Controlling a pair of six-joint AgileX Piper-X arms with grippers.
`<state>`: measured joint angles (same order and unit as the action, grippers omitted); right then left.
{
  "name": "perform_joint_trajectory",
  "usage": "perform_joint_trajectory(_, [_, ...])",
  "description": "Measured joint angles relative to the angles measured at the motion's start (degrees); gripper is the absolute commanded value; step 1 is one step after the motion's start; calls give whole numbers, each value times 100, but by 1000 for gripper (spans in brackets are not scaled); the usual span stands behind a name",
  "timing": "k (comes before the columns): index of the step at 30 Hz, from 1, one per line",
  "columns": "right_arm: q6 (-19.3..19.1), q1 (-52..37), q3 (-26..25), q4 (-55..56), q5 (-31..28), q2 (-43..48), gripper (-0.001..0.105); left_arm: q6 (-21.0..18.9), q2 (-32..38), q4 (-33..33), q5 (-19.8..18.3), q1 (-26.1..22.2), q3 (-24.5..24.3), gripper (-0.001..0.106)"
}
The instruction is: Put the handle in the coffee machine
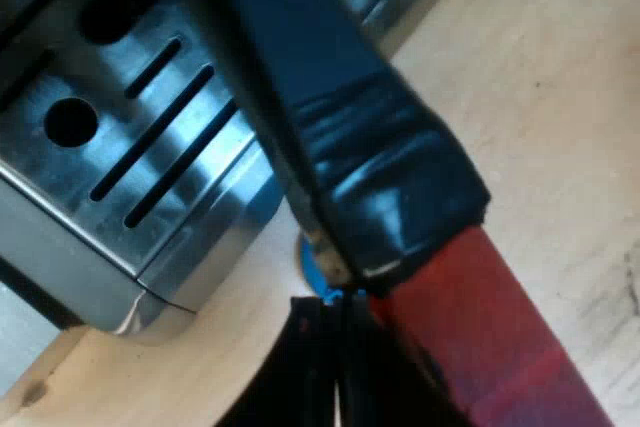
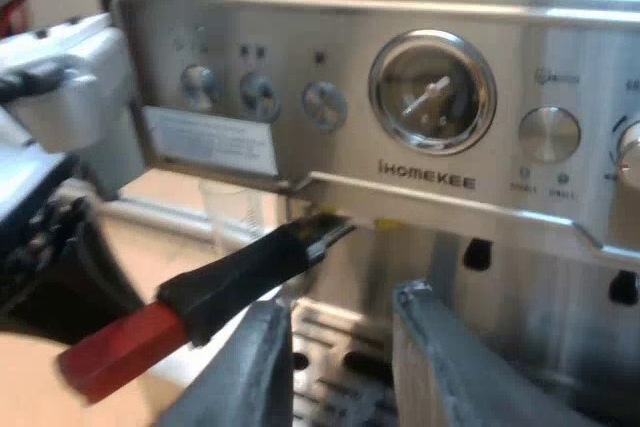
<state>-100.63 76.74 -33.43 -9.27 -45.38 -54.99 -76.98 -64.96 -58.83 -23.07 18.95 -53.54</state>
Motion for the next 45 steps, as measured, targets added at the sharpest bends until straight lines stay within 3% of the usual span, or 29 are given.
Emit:
perform_joint_trajectory(10, [461, 0, 0, 1140, 835, 684, 28, -153, 178, 40, 579, 569, 11, 0])
perform_joint_trajectory(17, [509, 0, 0, 1172, 900, 874, 28, -45, 193, 131, 706, 960, 23, 0])
perform_joint_trajectory(19, [509, 0, 0, 1172, 913, 892, 28, 46, 193, 161, 651, 1069, 39, 0])
perform_joint_trajectory(24, [509, 0, 0, 1197, 911, 894, 28, 206, 193, 158, -2, 1279, 112, 0])
perform_joint_trajectory(26, [509, 0, 0, 1193, 911, 894, 28, 220, 207, 195, -85, 1278, 135, 0])
perform_joint_trajectory(35, [509, 0, 0, 1207, 911, 894, 28, 225, 207, 205, -83, 1278, 133, 0])
perform_joint_trajectory(41, [509, 0, 0, 1431, 911, 894, 28, 225, 207, 106, 112, 1282, 133, 0])
perform_joint_trajectory(45, [535, 0, 0, 1632, 911, 894, 28, 225, 242, -147, -135, 1007, 82, 0])
